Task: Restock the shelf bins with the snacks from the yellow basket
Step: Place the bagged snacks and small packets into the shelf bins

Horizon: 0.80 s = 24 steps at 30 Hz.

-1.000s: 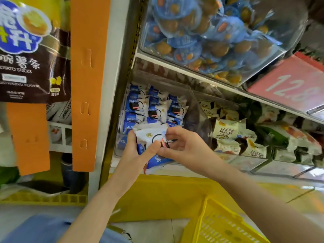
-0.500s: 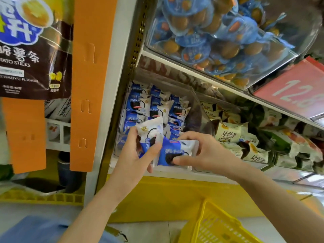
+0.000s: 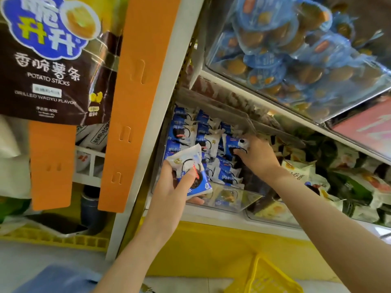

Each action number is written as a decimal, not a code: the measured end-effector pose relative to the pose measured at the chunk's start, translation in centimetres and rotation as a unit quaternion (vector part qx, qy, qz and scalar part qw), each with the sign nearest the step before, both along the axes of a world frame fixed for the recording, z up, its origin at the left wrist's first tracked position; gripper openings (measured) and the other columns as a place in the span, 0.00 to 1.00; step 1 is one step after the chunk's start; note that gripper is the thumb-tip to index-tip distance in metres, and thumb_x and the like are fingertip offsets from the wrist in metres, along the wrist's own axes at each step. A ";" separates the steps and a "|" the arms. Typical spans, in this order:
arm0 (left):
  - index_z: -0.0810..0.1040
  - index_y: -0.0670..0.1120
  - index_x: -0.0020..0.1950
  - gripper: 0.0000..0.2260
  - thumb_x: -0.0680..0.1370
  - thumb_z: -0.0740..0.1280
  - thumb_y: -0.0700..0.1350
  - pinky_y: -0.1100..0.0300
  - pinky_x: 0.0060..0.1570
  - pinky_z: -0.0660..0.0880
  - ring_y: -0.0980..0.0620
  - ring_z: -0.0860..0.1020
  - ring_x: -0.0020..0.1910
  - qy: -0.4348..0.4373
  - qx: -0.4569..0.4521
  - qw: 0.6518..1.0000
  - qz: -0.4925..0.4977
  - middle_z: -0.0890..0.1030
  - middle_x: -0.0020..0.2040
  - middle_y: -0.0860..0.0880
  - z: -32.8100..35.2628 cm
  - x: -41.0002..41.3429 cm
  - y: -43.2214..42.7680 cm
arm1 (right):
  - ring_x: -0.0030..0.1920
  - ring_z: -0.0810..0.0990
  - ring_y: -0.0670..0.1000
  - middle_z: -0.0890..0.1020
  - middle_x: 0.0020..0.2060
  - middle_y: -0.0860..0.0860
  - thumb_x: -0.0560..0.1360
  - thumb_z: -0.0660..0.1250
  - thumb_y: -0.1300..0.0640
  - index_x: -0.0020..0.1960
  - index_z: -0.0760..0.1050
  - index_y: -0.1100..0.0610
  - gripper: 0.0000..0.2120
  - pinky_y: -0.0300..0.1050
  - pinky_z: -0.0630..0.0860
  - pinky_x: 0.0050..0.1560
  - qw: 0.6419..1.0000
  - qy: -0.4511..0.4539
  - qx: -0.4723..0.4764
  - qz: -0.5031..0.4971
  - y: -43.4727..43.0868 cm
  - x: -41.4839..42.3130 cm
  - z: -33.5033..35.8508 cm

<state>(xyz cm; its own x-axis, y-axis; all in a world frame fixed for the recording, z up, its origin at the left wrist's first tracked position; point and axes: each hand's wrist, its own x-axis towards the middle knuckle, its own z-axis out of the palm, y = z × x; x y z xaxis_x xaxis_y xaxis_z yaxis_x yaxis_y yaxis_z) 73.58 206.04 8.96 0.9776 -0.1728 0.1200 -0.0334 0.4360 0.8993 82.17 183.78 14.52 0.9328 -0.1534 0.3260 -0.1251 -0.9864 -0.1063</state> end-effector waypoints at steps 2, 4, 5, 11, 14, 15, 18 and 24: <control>0.69 0.53 0.63 0.14 0.78 0.62 0.44 0.62 0.32 0.79 0.53 0.83 0.42 -0.002 0.006 1.000 0.005 0.79 0.53 0.55 -0.1 0.1 0.1 | 0.58 0.76 0.57 0.76 0.61 0.55 0.73 0.69 0.52 0.66 0.69 0.54 0.23 0.46 0.72 0.56 1.000 0.020 0.019 0.008 0.4 1.5 0.0; 0.70 0.55 0.61 0.13 0.78 0.62 0.44 0.61 0.34 0.80 0.56 0.82 0.43 0.000 0.002 1.000 0.008 0.79 0.52 0.57 -0.2 0.3 0.1 | 0.61 0.73 0.56 0.74 0.63 0.54 0.73 0.70 0.53 0.66 0.69 0.55 0.23 0.45 0.70 0.58 0.998 0.046 0.047 0.015 0.4 2.5 0.0; 0.71 0.56 0.59 0.12 0.77 0.62 0.44 0.61 0.35 0.80 0.58 0.82 0.43 0.001 -0.001 1.000 0.008 0.79 0.51 0.58 -0.3 0.4 0.1 | 0.61 0.73 0.56 0.74 0.63 0.55 0.73 0.69 0.53 0.65 0.69 0.56 0.22 0.45 0.70 0.58 0.997 0.065 0.043 0.010 0.3 2.8 -0.1; 0.71 0.59 0.57 0.12 0.77 0.63 0.44 0.65 0.34 0.77 0.60 0.81 0.46 -0.002 -0.015 1.000 0.001 0.80 0.49 0.61 -0.6 0.7 -0.1 | 0.61 0.71 0.58 0.72 0.62 0.57 0.73 0.69 0.54 0.61 0.73 0.59 0.18 0.49 0.69 0.60 0.977 0.070 -0.199 -0.002 0.4 3.7 -0.4; 0.71 0.58 0.57 0.12 0.77 0.63 0.44 0.66 0.34 0.77 0.60 0.81 0.46 -0.003 -0.022 1.000 0.006 0.80 0.48 0.62 -0.6 0.8 -0.1 | 0.61 0.72 0.58 0.73 0.62 0.56 0.74 0.67 0.58 0.63 0.72 0.57 0.17 0.50 0.70 0.59 0.991 0.042 -0.123 0.042 0.8 4.1 -0.6; 0.71 0.58 0.57 0.12 0.77 0.63 0.44 0.67 0.33 0.77 0.61 0.81 0.45 -0.004 -0.024 1.000 0.010 0.81 0.47 0.62 -0.6 0.8 -0.1 | 0.59 0.74 0.58 0.74 0.61 0.57 0.76 0.65 0.59 0.63 0.71 0.57 0.16 0.51 0.72 0.58 0.996 0.022 -0.067 0.063 1.2 4.1 -0.8; 0.71 0.57 0.59 0.13 0.77 0.63 0.44 0.67 0.32 0.76 0.59 0.81 0.45 0.001 -0.035 0.999 0.016 0.81 0.46 0.62 -0.4 1.2 0.1 | 0.56 0.77 0.59 0.76 0.60 0.59 0.80 0.58 0.55 0.66 0.68 0.57 0.16 0.54 0.75 0.56 0.992 -0.006 -0.006 0.123 2.8 4.3 -1.1; 0.72 0.56 0.59 0.12 0.77 0.63 0.44 0.67 0.31 0.76 0.57 0.82 0.45 0.005 -0.033 0.999 0.018 0.82 0.46 0.60 -0.2 1.3 0.2 | 0.63 0.71 0.57 0.73 0.64 0.58 0.74 0.68 0.51 0.68 0.68 0.60 0.25 0.48 0.69 0.61 0.979 0.122 -0.093 0.137 3.9 6.4 -1.8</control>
<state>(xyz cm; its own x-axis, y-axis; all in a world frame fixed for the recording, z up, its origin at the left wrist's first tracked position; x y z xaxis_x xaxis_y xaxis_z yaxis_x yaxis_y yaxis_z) 74.86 206.28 8.72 0.9844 -0.1288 0.1197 -0.0410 0.4936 0.8687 88.56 187.63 12.70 0.9842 0.1537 0.0875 0.1470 -0.9860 0.0785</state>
